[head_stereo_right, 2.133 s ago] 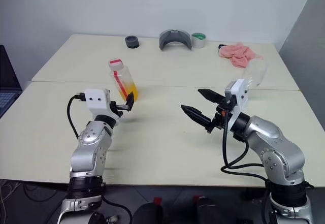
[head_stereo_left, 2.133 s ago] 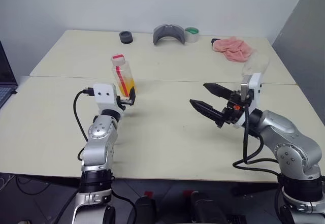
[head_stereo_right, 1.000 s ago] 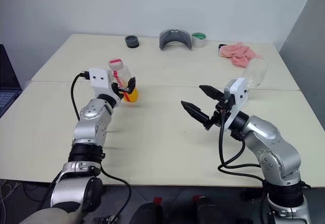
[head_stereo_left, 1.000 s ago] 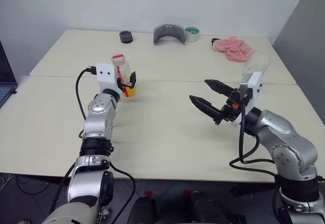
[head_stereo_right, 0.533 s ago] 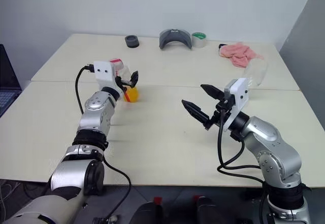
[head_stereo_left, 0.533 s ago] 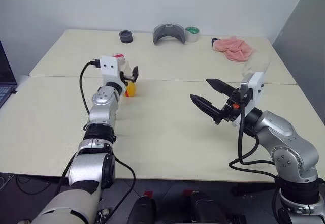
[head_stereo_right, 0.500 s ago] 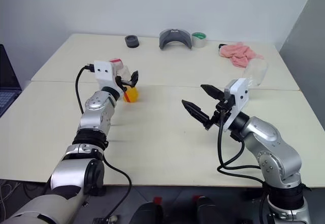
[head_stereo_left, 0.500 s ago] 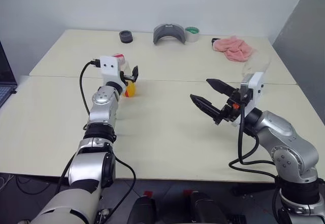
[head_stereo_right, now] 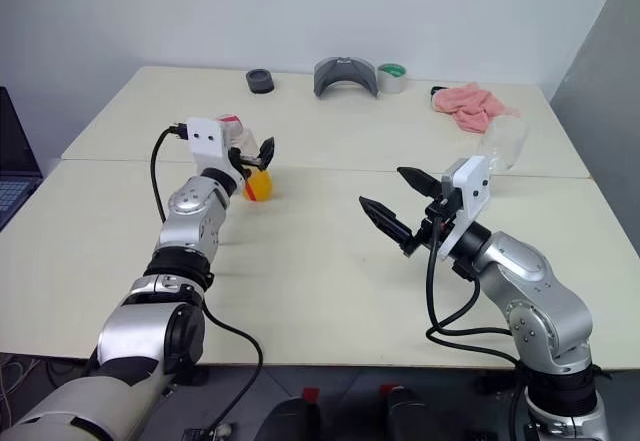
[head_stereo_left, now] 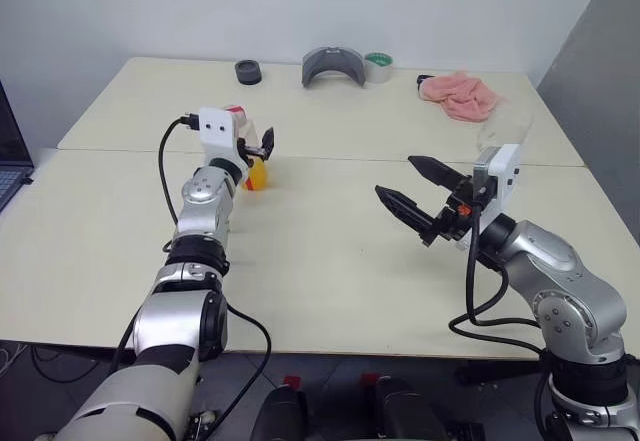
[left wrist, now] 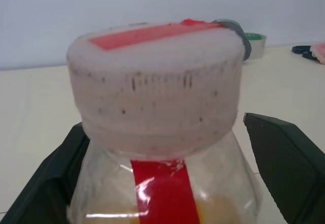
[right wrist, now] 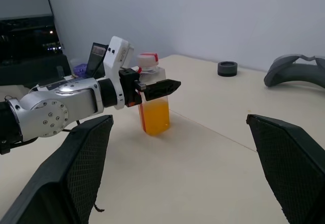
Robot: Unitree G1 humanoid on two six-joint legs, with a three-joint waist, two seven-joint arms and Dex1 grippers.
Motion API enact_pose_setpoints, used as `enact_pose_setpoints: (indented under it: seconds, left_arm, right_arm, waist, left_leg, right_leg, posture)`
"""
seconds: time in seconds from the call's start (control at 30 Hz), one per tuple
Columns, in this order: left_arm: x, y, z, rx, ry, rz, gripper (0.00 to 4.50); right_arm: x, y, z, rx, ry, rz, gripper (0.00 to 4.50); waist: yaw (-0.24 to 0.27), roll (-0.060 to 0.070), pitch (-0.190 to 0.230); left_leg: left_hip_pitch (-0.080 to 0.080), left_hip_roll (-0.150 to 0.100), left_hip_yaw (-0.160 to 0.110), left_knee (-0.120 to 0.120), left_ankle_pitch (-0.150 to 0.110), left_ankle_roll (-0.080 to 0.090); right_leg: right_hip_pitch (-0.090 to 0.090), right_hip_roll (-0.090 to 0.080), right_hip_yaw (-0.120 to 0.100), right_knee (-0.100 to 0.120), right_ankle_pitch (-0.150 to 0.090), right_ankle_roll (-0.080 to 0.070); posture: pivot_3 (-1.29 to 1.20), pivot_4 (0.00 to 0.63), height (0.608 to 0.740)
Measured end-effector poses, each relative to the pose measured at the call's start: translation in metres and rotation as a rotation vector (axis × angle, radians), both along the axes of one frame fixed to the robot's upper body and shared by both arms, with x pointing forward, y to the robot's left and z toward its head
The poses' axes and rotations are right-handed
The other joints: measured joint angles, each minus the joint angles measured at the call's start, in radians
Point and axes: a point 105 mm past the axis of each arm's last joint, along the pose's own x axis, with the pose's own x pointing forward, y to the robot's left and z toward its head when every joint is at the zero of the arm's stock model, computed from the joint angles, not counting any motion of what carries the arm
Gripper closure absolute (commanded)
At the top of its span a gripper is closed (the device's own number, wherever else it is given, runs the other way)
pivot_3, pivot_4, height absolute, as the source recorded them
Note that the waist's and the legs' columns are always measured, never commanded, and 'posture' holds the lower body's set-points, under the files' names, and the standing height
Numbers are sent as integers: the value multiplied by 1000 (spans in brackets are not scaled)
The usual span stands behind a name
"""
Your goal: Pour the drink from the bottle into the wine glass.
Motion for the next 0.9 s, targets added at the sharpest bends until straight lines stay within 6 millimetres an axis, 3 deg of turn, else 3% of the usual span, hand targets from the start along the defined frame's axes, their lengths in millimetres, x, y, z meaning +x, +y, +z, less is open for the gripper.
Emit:
enact_pose_setpoints:
  seconds: [0.07,0.17,0.37,0.4,0.77,0.9]
  left_arm:
    - [0,0,1,1,-1,-1,30]
    - [0,0,0,1,0,-7,621]
    - [0,2,1,4,0,-8,2459]
    - [0,2,1,4,0,-8,2577]
    - [0,-2,1,5,19,-26,2595]
    - [0,-31,4,16,46,-143,2595]
  right_arm:
    - [0,0,0,2,0,0,0]
    - [0,1,0,6,1,0,0]
    - [0,1,0,8,1,-2,0]
    - [0,1,0,8,1,-2,0]
    - [3,2,0,-16,-9,-17,0]
    - [17,4,9,-44,-35,-36,0]
  waist:
    - [0,0,0]
    - [0,0,0]
    - [0,0,0]
    - [0,0,0]
    - [0,0,0]
    - [0,0,0]
  left_leg:
    - [0,0,0,0,0,0]
    - [0,0,0,0,0,0]
    - [0,0,0,0,0,0]
    - [0,0,0,0,0,0]
    - [0,0,0,0,0,0]
    - [-1,0,0,1,0,0]
  right_leg:
    - [0,0,0,0,0,0]
    - [0,0,0,0,0,0]
    - [0,0,0,0,0,0]
    - [0,0,0,0,0,0]
    - [0,0,0,0,0,0]
    - [-1,0,0,0,0,0]
  posture:
    - [0,150,740]
    - [0,150,740]
    - [0,150,740]
    - [0,150,740]
    - [0,150,740]
    - [0,150,740]
